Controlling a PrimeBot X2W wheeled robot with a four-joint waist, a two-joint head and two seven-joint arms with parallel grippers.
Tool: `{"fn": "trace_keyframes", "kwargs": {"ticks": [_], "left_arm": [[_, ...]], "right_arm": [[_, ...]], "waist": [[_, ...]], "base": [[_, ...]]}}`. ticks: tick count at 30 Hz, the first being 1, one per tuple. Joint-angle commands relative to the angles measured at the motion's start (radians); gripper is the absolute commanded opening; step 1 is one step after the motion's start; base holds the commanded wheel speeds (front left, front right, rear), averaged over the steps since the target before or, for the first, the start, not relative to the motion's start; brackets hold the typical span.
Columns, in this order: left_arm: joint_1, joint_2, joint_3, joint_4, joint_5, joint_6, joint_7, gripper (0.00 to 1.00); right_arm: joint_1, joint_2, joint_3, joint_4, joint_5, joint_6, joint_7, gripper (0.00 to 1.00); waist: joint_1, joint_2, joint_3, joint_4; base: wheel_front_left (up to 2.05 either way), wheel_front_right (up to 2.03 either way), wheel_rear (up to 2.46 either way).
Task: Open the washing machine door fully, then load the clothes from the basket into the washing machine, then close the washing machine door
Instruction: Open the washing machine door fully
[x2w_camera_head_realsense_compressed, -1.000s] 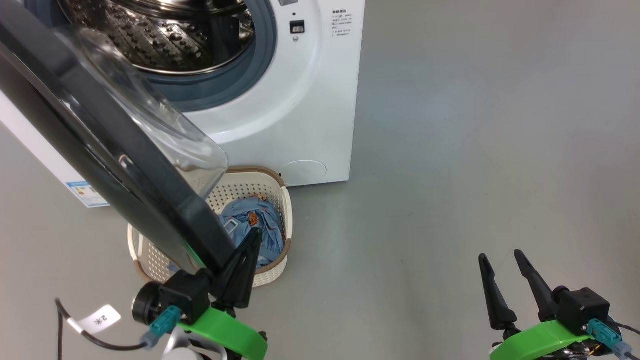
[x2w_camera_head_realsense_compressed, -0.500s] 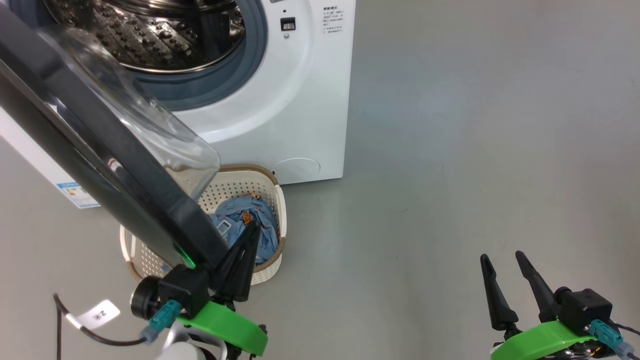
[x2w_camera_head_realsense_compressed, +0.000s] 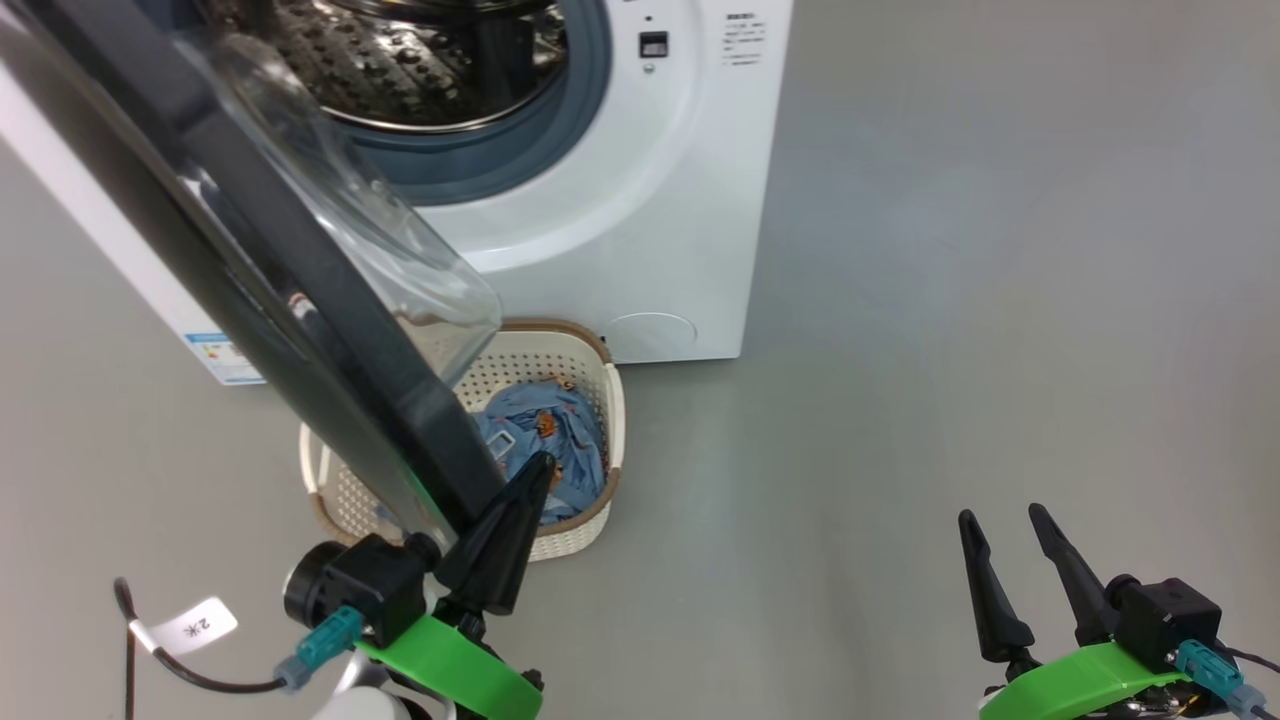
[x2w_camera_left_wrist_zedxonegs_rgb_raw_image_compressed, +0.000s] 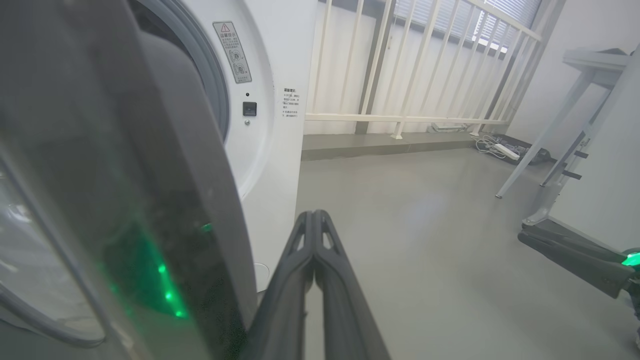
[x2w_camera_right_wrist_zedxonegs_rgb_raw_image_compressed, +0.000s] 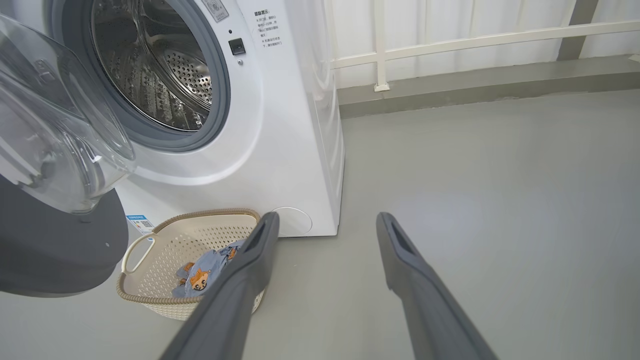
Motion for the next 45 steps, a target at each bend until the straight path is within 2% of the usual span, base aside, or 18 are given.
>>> {"fn": "trace_keyframes", "kwargs": {"ticks": [1, 11, 22, 37, 45], "left_arm": [[-0.01, 0.014, 0.047, -0.026, -0.005, 0.015, -0.006, 0.0], [-0.005, 0.014, 0.061, -0.015, -0.004, 0.042, -0.006, 0.0], [-0.021, 0.014, 0.06, -0.009, -0.015, 0.065, -0.006, 0.0], [-0.065, 0.014, 0.016, -0.004, -0.026, 0.063, -0.006, 0.0], [-0.045, 0.014, 0.049, 0.02, -0.022, 0.077, -0.006, 0.0]], "right_arm": [[-0.018, -0.002, 0.026, -0.019, 0.0, 0.002, -0.007, 1.0], [-0.014, 0.0, 0.027, -0.012, 0.003, 0.002, -0.007, 1.0], [-0.017, 0.002, 0.028, -0.006, 0.013, 0.002, -0.007, 1.0], [-0.016, 0.005, 0.032, 0.002, 0.014, 0.002, -0.007, 1.0], [-0.009, 0.005, 0.023, 0.005, 0.013, 0.002, -0.007, 1.0]], "waist": [[0.0, 0.0, -0.003, 0.013], [0.0, 0.0, -0.009, 0.035], [0.0, 0.0, -0.005, 0.01], [0.0, 0.0, -0.007, -0.027], [0.0, 0.0, -0.011, -0.015]], "base": [[0.0, 0.0, 0.0], [0.0, 0.0, 0.0], [0.0, 0.0, 0.0], [0.0, 0.0, 0.0], [0.0, 0.0, 0.0]]}}
